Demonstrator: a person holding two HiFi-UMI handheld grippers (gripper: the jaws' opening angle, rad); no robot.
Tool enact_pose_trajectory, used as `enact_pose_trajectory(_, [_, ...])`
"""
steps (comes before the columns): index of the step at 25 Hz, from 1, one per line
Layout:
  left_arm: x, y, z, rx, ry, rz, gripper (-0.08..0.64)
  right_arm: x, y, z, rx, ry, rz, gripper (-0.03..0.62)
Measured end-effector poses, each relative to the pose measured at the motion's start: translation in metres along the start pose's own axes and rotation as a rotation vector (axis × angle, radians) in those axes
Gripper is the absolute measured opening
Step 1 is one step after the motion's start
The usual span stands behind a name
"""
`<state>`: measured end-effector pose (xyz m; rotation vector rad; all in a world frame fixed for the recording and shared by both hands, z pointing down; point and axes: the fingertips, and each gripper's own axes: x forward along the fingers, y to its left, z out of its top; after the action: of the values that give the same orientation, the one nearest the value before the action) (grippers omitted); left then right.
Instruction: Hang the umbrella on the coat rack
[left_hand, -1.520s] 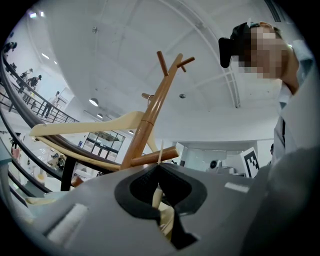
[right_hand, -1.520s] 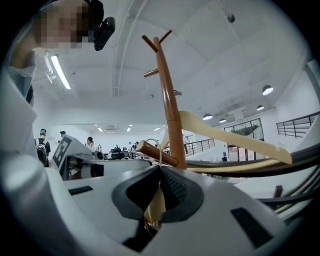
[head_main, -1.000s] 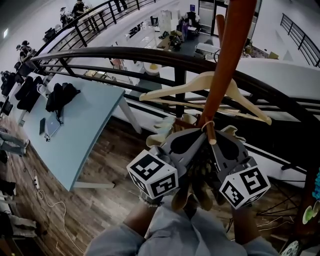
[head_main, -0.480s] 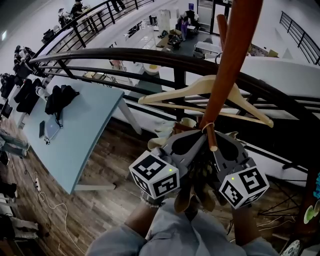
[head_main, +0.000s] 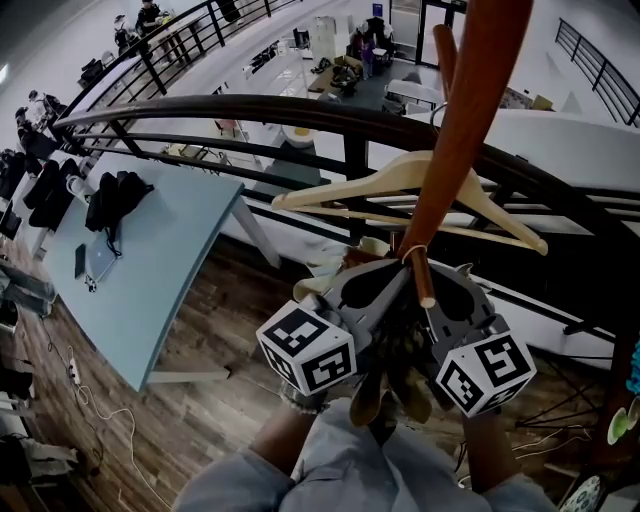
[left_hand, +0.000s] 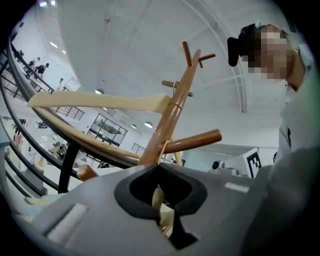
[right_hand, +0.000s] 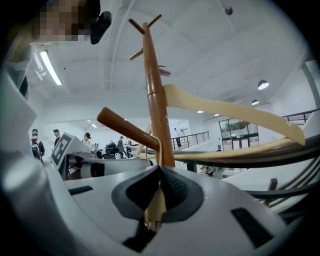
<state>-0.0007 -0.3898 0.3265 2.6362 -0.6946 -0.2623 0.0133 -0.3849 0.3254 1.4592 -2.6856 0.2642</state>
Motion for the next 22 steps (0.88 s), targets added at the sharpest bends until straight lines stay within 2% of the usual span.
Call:
enact_pose_trajectory(3, [0.0008, 0.0001, -0.0008, 0.058, 0.016, 0.007, 0.011, 0.0010, -0.0009, -0.0011, -0.015, 0.003, -0.007, 0.006])
enact_pose_trajectory(7, [0.0014, 0.0009, -0.0021, 0.085, 0.024, 0.010, 0.011, 0.0018, -0.0014, -0.0027, -0.026, 0.005, -0.014, 0.006])
enact_pose_trajectory(22, [0.0007, -0.0004, -0.0026, 0.057, 0.018, 0.010, 0.011, -0.0008, -0.0005, -0.0024, -0.004, -0.001, 0.011, 0.006])
